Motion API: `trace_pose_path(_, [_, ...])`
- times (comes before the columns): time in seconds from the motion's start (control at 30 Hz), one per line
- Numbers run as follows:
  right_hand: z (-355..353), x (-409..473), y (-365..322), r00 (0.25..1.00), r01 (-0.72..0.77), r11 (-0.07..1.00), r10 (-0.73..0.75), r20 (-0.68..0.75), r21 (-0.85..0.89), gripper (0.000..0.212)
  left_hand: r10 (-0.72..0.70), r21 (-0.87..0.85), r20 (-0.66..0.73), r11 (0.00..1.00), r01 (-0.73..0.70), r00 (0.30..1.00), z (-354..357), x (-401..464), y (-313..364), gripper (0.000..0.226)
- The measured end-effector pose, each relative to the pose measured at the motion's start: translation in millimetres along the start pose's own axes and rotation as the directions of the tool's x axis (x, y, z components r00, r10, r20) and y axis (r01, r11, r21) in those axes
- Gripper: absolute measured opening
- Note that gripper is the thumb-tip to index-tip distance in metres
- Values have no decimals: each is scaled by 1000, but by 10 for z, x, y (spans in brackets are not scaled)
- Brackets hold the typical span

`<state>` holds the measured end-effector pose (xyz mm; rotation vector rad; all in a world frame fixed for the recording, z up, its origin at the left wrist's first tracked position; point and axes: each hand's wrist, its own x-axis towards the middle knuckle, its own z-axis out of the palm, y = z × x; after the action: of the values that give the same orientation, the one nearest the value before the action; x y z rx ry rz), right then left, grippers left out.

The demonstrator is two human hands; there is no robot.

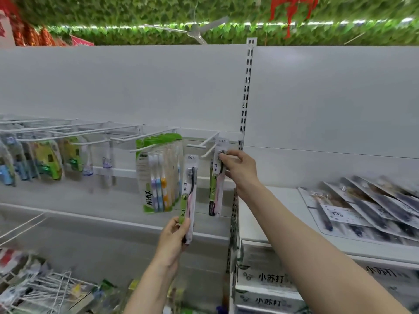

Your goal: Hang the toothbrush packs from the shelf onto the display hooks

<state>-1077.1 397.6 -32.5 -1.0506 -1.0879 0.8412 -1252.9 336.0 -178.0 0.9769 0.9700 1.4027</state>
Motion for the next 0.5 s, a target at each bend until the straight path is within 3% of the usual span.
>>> trace_pose_path(0.1, [57,7,14,1000,20,998,-20,3,-68,24,-18,10,37,1000,17,999,-101,32,39,9])
trace_pose_path(0.2, [86,-1,26,996,68,992,-62,58,-103,9,-30,21,46,999,29,999,-188,54,78,10])
trace_pose_path(0.33, [117,8,44,992,106,987,-97,75,-117,11,-47,21,66,999,46,997,-199,56,93,10])
trace_pose_path(0.5, [139,34,85,996,82,984,-77,37,-161,29,-92,65,125,994,84,988,-178,21,88,16])
